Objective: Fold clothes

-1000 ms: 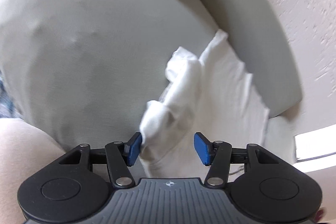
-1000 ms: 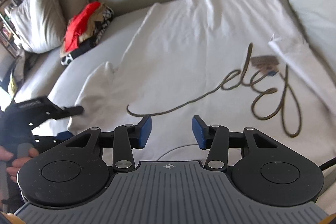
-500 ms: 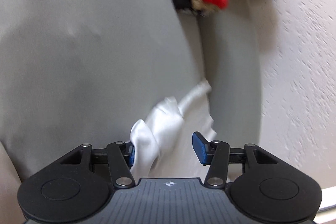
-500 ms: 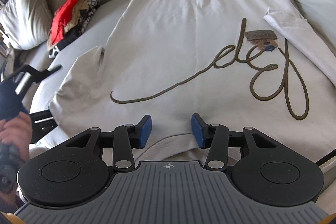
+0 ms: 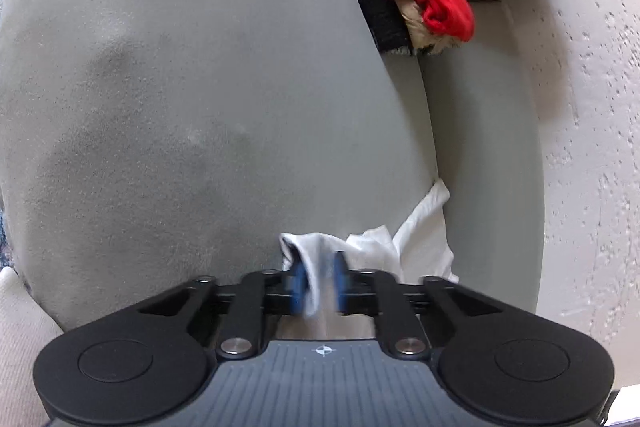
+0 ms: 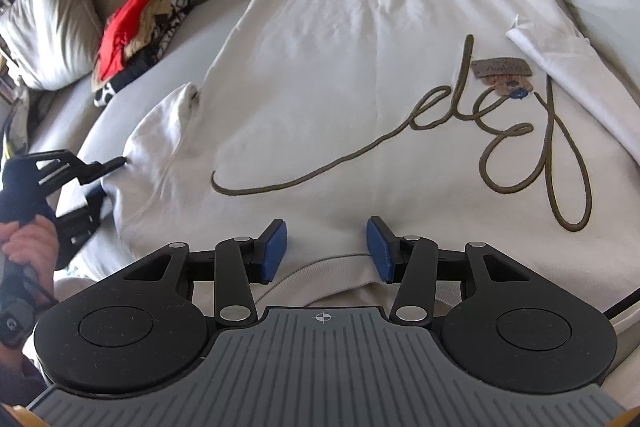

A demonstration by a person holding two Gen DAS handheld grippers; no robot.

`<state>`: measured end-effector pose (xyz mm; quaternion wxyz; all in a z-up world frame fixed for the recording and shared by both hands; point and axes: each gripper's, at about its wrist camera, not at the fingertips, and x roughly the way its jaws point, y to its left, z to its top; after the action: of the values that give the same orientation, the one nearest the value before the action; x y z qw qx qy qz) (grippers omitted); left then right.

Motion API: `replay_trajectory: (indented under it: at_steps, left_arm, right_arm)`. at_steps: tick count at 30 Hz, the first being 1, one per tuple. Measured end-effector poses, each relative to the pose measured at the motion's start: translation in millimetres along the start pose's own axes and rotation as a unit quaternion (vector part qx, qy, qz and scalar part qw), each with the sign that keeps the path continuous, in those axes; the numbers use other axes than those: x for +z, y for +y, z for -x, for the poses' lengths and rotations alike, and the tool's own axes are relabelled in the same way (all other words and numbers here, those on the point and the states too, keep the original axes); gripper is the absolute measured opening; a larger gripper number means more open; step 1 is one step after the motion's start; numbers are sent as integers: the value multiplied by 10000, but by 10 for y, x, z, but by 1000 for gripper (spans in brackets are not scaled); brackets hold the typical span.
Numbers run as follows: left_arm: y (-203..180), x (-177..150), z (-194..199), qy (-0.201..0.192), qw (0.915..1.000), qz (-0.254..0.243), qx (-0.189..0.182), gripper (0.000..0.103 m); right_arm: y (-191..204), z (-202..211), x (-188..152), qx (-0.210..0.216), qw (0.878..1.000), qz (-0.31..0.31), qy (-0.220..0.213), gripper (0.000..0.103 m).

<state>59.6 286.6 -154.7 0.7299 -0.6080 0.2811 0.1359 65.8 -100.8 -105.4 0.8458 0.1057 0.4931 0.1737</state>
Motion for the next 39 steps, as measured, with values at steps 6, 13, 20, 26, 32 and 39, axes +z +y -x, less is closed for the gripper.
replay_trajectory:
  at_steps: [6, 13, 20, 26, 32, 39]
  left_arm:
    - [-393, -261, 548, -1258, 9766, -1739, -154, 0]
    - [-473, -556, 468, -819, 9381, -2895, 1717, 8]
    - [-72, -24, 542, -461, 9856, -1186, 1111, 33]
    - [-35, 98, 448, -513, 9904, -913, 900, 31]
    - [-299, 60, 465, -962, 9702, -1905, 1150, 1]
    - [-487, -91, 379, -1290, 9248, -3007, 1942, 2]
  right_arm:
    - [-72, 8, 15, 143, 9998, -139, 4, 51]
    - [-88, 7, 32, 187, 9997, -124, 61, 51]
    - [-112, 2, 36, 270, 9994, -219, 65, 54]
    - [-94, -3, 32, 240, 9995, -180, 58, 54]
    - [-80, -4, 35, 210, 9996, -171, 82, 54]
    - [33, -17, 38, 112, 9998, 126, 97, 66]
